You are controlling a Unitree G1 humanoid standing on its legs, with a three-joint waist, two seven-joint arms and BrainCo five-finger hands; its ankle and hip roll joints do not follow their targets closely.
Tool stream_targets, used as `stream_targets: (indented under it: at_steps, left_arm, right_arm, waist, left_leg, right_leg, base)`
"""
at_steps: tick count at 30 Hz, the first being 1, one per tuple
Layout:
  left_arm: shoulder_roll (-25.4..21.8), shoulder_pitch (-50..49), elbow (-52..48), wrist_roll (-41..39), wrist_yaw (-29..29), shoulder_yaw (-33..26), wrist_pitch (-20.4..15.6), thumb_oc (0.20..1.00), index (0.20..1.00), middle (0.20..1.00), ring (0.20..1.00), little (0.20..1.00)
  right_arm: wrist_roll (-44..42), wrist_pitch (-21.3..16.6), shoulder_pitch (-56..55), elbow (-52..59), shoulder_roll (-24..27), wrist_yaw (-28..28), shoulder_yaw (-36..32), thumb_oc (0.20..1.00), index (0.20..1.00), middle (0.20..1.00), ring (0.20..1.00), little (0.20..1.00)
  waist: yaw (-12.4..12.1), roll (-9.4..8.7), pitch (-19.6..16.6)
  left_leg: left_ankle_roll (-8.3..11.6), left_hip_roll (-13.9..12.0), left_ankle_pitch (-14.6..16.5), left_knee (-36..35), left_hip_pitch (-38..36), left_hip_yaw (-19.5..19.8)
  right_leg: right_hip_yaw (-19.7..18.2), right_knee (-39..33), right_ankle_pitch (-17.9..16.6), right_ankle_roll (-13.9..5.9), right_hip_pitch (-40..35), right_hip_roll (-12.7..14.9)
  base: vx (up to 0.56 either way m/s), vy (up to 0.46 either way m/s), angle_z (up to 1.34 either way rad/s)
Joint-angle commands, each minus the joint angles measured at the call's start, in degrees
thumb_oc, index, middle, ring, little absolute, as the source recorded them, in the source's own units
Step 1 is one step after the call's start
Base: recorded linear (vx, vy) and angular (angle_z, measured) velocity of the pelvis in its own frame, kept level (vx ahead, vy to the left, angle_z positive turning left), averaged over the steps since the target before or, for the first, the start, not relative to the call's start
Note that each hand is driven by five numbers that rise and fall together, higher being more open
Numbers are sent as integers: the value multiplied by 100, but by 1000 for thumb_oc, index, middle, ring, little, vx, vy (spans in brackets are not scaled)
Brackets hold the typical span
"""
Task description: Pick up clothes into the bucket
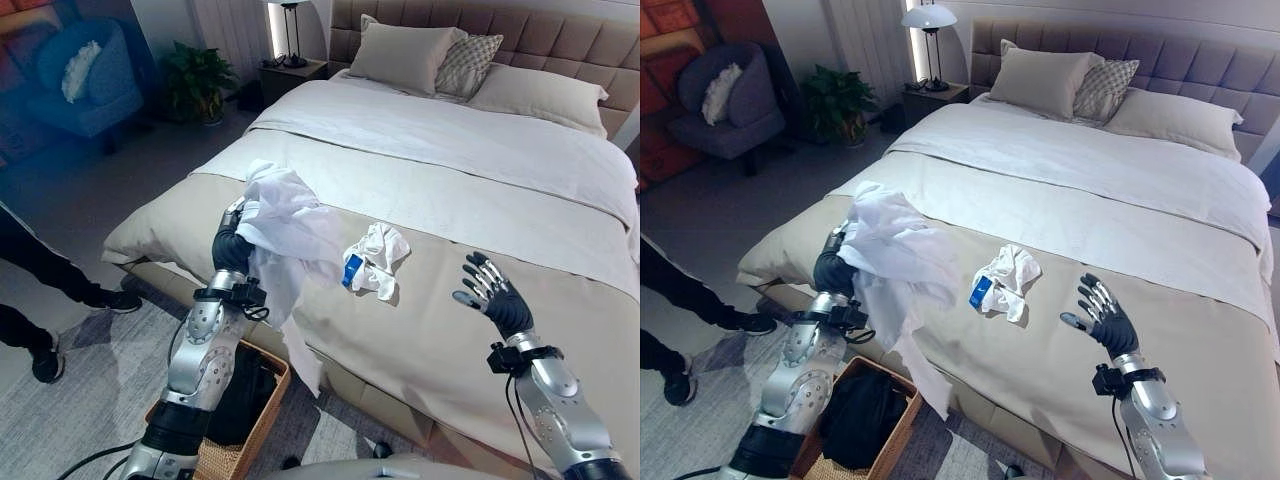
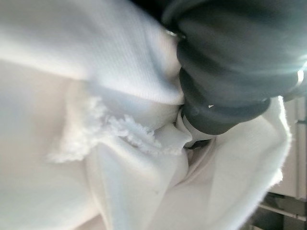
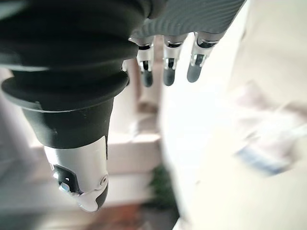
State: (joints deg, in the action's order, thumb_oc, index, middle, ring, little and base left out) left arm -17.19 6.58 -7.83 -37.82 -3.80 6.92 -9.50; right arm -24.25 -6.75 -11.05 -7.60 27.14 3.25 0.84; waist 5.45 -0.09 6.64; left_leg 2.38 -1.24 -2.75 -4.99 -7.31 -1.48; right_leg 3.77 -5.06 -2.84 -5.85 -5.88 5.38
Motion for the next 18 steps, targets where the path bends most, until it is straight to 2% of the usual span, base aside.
stream_targets:
  at_steps: [1, 4, 10, 15, 16, 18]
  left_arm:
    - [-141, 330, -549, 140, -30, -438, -720, 200, 200, 200, 200, 200]
    - [-252, 386, -658, 237, -93, -728, -818, 200, 200, 200, 200, 200]
    - [-515, 578, -964, 358, -398, -1278, -1103, 200, 200, 200, 200, 200]
    - [-1021, 779, -1056, 729, -637, -1573, -1228, 200, 200, 200, 200, 200]
    - [-1426, 811, -962, 997, -793, -1813, -1297, 200, 200, 200, 200, 200]
    - [-1638, 715, -883, 1109, -921, -2072, -1380, 200, 200, 200, 200, 200]
  right_arm:
    - [572, -143, 127, -655, -241, -42, 215, 1000, 1000, 1000, 1000, 1000]
    - [1242, -100, 111, -1576, -380, -256, 297, 1000, 1000, 1000, 1000, 1000]
    - [1786, -81, 205, -3412, -701, -495, 560, 1000, 1000, 1000, 1000, 1000]
    - [1975, -51, 115, -4292, -843, -463, 751, 1000, 1000, 1000, 1000, 1000]
    - [2007, -36, 87, -4797, -910, -494, 731, 1000, 1000, 1000, 1000, 1000]
    - [2062, -34, 10, -4929, -952, -475, 736, 1000, 1000, 1000, 1000, 1000]
  waist:
    - [-8, -267, -251]
    - [-8, -253, -234]
    - [-17, -215, -197]
    - [-16, -199, -146]
    - [-17, -184, -123]
    - [-31, -169, -90]
  left_leg:
    - [-106, 241, 698, 674, 200, 97]
    - [-105, 244, 712, 676, 199, 84]
    - [-84, 235, 720, 672, 203, 75]
    - [-65, 231, 704, 653, 223, 94]
    - [-56, 230, 705, 649, 231, 105]
    - [-47, 234, 698, 651, 250, 109]
  right_leg:
    - [153, 800, 378, -217, 192, 316]
    - [150, 797, 373, -221, 197, 315]
    - [138, 778, 364, -233, 210, 311]
    - [156, 788, 370, -243, 232, 304]
    - [168, 794, 371, -249, 241, 307]
    - [171, 798, 369, -252, 262, 305]
  base:
    - [0, 0, 0]
    - [0, 0, 0]
    - [0, 0, 0]
    - [0, 0, 0]
    - [0, 0, 0]
    - [0, 0, 0]
